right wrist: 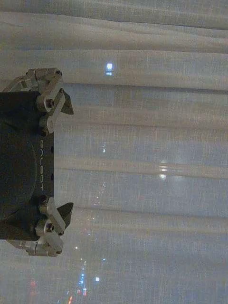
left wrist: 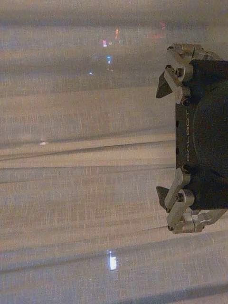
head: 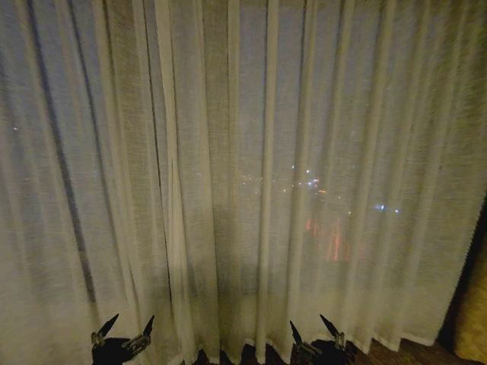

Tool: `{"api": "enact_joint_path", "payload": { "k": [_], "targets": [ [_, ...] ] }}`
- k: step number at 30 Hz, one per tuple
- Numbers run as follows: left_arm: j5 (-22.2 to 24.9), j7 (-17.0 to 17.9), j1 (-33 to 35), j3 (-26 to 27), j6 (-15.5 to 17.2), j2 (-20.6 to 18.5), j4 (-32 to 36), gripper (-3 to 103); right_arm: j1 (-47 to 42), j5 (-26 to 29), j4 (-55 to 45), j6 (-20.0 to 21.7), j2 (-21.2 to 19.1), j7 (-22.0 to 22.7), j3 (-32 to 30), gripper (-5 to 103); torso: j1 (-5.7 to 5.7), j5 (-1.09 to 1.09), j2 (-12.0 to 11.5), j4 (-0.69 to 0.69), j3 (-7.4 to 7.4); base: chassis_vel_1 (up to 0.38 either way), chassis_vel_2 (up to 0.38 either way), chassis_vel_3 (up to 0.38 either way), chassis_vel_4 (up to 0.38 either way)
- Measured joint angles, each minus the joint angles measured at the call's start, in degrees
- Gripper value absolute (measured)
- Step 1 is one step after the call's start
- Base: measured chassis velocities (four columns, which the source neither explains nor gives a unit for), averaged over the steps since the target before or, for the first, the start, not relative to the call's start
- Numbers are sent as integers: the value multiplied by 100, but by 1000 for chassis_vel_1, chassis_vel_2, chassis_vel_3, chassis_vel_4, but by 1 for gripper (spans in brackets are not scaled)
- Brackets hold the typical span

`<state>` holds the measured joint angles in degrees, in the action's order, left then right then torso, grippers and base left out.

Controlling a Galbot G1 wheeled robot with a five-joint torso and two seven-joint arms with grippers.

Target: Open the curtains by pulling them apart, changing their state from closed to fully open.

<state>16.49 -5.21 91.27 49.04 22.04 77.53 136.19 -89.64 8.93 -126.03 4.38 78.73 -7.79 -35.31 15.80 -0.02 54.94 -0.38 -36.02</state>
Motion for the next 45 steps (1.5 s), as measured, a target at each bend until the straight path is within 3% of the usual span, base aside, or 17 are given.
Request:
{"api": "enact_joint_path", "payload": {
  "k": [27,45],
  "targets": [
    [187,-136,61,255,-170,-86,-120,100,-2,-99,32,-27,0,-110,69,100,1,2,-1,0,-1,-164,169,165,-158],
    [217,-140,65,268,-191,-118,-177,100,-33,-242,39,-213,0,-96,145,100,0,0,0,0,0,-24,15,21,-20]
  ]
}}
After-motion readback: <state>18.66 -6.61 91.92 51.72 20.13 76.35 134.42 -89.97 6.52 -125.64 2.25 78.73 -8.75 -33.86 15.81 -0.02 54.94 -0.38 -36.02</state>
